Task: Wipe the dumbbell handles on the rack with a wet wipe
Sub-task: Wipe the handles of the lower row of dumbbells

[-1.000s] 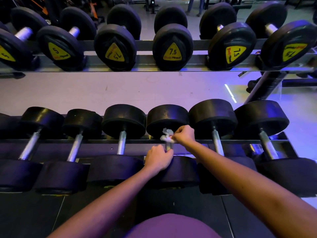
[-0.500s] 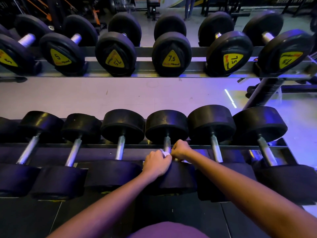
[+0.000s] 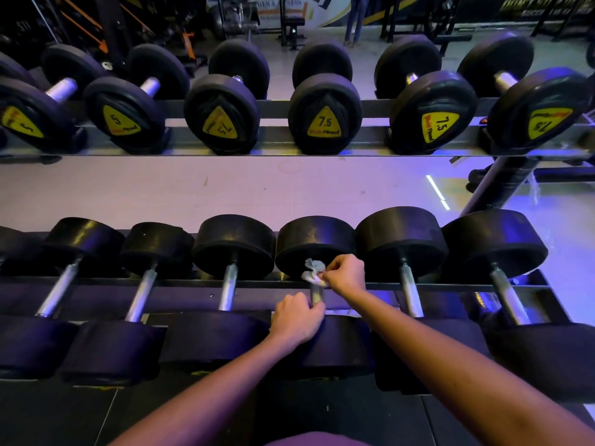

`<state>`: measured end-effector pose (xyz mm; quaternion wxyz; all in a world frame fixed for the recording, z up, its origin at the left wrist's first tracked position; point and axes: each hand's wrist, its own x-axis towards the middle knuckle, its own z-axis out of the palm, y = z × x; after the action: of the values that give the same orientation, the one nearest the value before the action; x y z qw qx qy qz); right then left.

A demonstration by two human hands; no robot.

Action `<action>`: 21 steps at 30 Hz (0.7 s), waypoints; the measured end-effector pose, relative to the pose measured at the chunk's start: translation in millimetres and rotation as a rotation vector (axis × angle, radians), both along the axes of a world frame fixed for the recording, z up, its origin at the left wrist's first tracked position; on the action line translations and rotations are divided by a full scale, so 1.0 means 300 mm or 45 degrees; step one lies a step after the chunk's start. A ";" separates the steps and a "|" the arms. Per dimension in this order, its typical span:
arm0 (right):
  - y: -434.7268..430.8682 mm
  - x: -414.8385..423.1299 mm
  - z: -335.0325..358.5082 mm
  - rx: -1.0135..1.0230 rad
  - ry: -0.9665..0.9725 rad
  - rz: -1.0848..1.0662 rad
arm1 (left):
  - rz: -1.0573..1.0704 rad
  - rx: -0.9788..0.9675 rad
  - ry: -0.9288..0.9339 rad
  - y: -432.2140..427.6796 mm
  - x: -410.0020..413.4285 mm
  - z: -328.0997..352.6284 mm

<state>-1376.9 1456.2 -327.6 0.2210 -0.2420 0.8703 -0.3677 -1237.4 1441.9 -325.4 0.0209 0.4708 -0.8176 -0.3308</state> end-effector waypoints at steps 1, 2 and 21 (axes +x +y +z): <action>-0.006 -0.001 -0.001 -0.002 -0.004 -0.007 | 0.003 -0.009 -0.001 -0.001 0.001 -0.005; -0.011 0.001 -0.003 0.013 -0.010 0.000 | 0.006 -0.024 -0.003 -0.002 0.000 -0.005; 0.000 0.009 -0.007 0.326 0.056 0.299 | -0.023 -0.041 -0.023 -0.011 -0.002 -0.004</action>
<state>-1374.2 1456.1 -329.7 0.2724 -0.3200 0.8803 -0.2203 -1238.1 1438.6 -326.7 0.0182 0.4660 -0.8272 -0.3134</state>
